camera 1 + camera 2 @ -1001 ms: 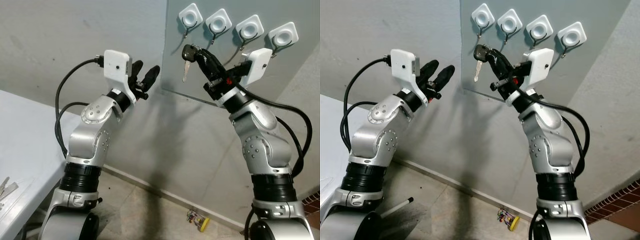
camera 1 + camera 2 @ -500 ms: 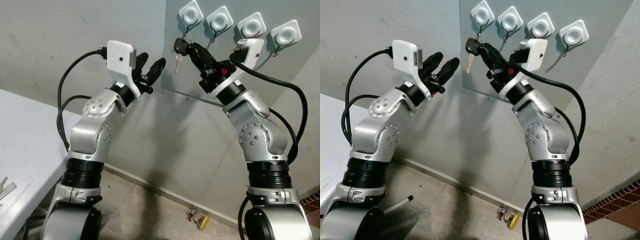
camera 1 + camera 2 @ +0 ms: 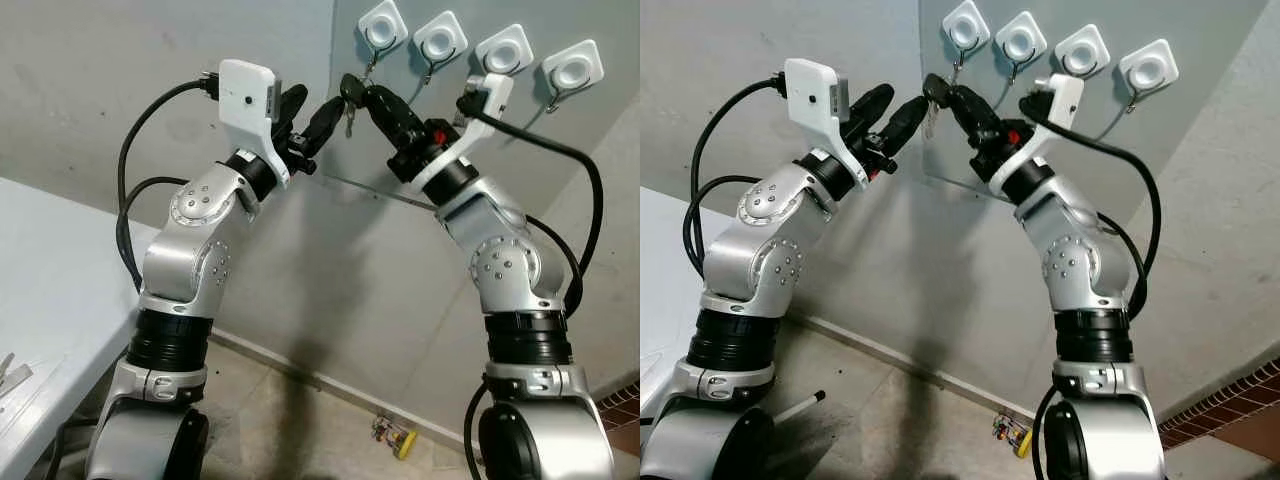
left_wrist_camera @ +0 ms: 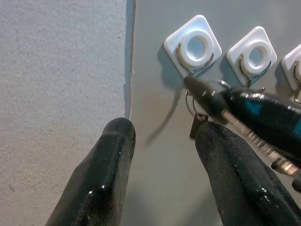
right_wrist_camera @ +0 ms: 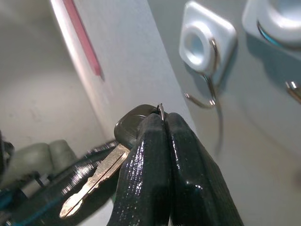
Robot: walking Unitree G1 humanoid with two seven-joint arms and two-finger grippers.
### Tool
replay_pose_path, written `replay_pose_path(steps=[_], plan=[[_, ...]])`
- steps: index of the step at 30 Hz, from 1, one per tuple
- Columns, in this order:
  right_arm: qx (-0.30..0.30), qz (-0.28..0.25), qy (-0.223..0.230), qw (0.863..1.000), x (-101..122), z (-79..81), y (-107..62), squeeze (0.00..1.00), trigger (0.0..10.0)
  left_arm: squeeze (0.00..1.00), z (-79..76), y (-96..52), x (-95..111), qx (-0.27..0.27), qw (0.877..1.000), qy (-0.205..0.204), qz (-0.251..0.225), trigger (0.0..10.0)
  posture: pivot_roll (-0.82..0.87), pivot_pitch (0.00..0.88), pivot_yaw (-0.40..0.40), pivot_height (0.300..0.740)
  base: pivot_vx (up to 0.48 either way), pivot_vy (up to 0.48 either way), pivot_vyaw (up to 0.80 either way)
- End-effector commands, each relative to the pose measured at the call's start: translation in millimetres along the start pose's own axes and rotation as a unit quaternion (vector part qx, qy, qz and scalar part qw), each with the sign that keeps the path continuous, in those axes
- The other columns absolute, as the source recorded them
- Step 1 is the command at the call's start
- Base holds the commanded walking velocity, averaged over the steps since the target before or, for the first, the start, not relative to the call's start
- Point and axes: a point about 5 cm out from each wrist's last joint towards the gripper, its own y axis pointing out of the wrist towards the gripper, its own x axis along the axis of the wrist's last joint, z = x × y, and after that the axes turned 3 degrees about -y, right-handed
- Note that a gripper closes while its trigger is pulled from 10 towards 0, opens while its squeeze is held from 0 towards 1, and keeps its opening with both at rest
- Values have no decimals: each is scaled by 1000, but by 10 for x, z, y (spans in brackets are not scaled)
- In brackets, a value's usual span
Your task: Hang keys on a hook
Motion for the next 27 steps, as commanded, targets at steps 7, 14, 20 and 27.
replay_pose_path(steps=[7,14,20,27], plan=[[15,-21,23,999,114,15,95,0,10000,0,-78,1,80,-21,1000,8,-9,10000,6,75,-57,740,0,0,0],[12,-26,48,998,118,-7,112,0,10000,0,-75,-7,92,-20,1000,5,-10,10000,7,77,-57,740,0,0,0],[12,-28,82,996,105,-21,125,0,10000,0,-71,-19,106,-16,1000,4,-12,10000,16,82,-61,740,0,0,0],[8,-34,158,987,93,-58,153,0,10000,0,-52,-19,127,-12,1000,1,-16,10000,18,86,-65,740,0,0,0]])
